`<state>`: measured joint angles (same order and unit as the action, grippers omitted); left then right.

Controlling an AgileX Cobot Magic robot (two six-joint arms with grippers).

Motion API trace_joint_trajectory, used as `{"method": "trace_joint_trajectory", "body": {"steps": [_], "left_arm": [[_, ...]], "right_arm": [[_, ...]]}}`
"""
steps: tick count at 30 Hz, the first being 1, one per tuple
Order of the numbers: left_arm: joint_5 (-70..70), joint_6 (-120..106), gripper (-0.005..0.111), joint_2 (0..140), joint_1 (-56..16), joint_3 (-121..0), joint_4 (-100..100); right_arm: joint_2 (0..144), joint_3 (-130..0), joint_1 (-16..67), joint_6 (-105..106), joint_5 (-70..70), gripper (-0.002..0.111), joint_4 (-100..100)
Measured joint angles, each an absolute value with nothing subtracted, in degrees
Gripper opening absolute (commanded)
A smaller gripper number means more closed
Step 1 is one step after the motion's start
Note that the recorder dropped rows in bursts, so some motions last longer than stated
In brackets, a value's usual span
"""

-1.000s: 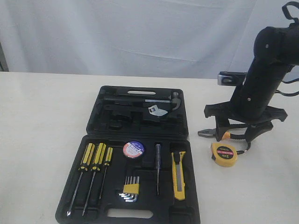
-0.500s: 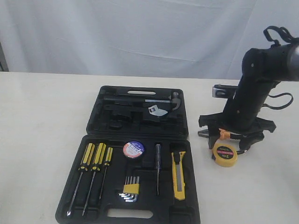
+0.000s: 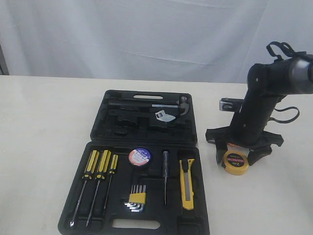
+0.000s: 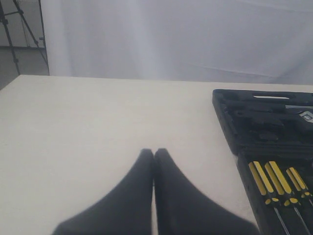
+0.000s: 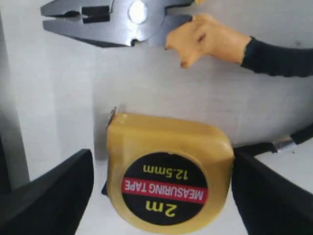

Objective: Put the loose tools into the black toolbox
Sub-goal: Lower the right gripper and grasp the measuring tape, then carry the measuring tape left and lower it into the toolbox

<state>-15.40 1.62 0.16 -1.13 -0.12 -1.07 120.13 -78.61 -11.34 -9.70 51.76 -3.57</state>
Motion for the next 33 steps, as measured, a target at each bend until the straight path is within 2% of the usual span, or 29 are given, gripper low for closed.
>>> {"method": "trace_joint_trajectory", "body": {"steps": [2,4,7,11,14,27,33], "left_arm": [[-15.4,1.6,0.0,0.2,-1.1,-0.1,-1.1],[-15.4,1.6,0.0,0.2,-1.1,-0.1,-1.1],[-15.4,1.6,0.0,0.2,-1.1,-0.1,-1.1],[-15.4,1.6,0.0,0.2,-1.1,-0.1,-1.1],[-15.4,1.6,0.0,0.2,-1.1,-0.1,-1.1],[-15.4,1.6,0.0,0.2,-1.1,-0.1,-1.1],[-15.4,1.6,0.0,0.2,-1.1,-0.1,-1.1]], "right_arm": [[120.1,-78.6,-11.3,-10.2,51.6,0.072,-3.6],[120.3,-78.6,-11.3,-10.6,51.5,0.06,-3.6],[120.8,-78.6,-11.3,-11.4,51.6,0.051,-3.6],[121.2,-79.0,-11.3,-14.6,52.1,0.025,-3.4],[121.3,-79.1,-11.3,-15.2,52.4,0.0,-3.4],[114.3,-78.5,-11.2,-15.5,52.6,-0.001,-3.2],[113.0,-82.0,-7.9,-15.5,53.0,-0.001,-3.3]]}}
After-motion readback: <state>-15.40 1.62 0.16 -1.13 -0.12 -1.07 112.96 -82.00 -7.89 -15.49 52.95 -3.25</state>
